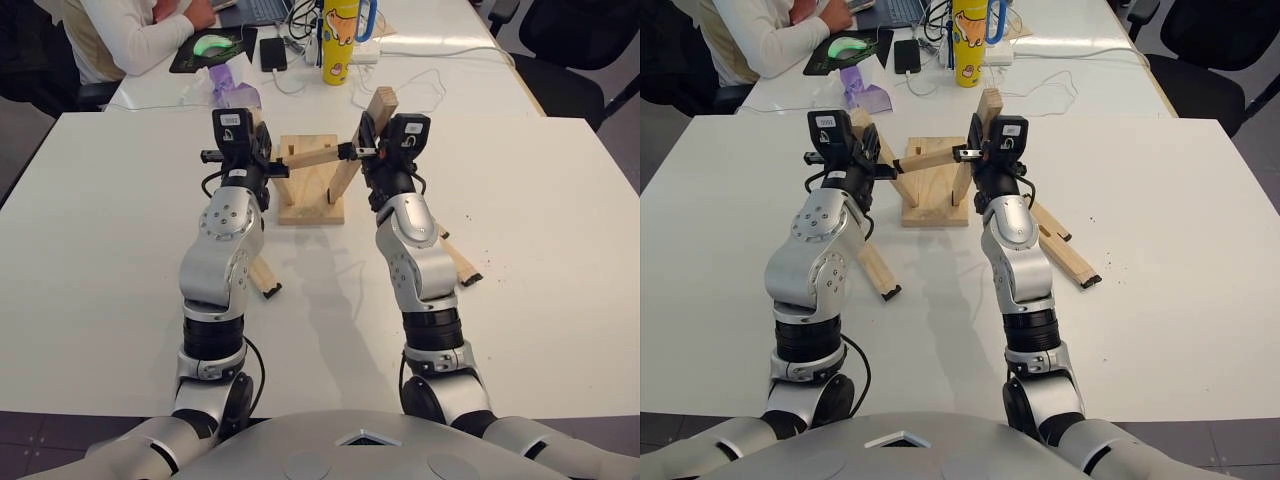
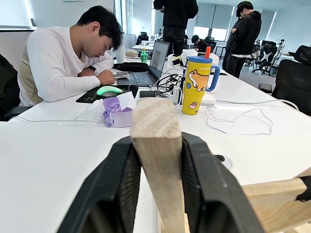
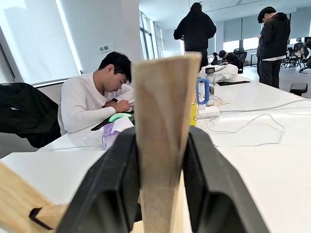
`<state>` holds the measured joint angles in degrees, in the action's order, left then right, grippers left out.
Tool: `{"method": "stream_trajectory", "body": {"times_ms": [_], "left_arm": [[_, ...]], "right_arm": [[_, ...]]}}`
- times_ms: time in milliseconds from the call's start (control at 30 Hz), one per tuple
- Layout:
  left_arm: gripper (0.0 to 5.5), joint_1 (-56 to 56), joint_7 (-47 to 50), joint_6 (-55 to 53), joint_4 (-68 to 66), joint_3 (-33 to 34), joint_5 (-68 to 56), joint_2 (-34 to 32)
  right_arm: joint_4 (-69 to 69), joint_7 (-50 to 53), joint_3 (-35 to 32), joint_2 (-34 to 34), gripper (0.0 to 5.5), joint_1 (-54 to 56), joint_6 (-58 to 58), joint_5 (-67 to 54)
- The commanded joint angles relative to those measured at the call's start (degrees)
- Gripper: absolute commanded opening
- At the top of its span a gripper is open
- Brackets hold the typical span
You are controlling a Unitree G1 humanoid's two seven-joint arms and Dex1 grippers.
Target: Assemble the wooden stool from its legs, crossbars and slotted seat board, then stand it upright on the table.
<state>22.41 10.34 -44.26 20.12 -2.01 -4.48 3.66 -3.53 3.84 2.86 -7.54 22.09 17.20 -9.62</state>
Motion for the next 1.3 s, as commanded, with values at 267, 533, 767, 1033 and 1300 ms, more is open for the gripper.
{"method": "stream_trajectory", "body": {"times_ms": [267, 533, 767, 1033, 1300], "left_arm": [[1.05, -2.8, -3.4, -5.5, -4.0, 0.3, -1.8, 0.6], [1.05, -1.7, -3.0, -5.4, -3.1, 0.3, -1.5, 1.1], [1.05, -1.5, -2.9, -5.7, -2.7, 0.8, -1.6, 1.5], [1.05, -1.7, -2.4, -6.1, -3.0, 3.0, -2.1, 2.3], [1.05, -1.1, -2.1, -6.3, -3.5, 2.8, -1.3, 1.6]], "right_arm": [[5.5, 6.2, -7.0, -4.3, 1.04, 0.6, 13.9, -7.2], [2.5, 7.2, 0.1, -0.6, 1.04, 1.9, 17.8, 0.7], [6.2, 7.7, -6.3, -5.0, 1.04, 1.0, 20.4, -4.6], [4.9, 5.3, -3.4, -2.8, 1.04, 0.7, 14.6, -3.4], [1.9, 1.8, 1.9, -1.1, 1.04, 0.1, 9.1, 0.7]]}}
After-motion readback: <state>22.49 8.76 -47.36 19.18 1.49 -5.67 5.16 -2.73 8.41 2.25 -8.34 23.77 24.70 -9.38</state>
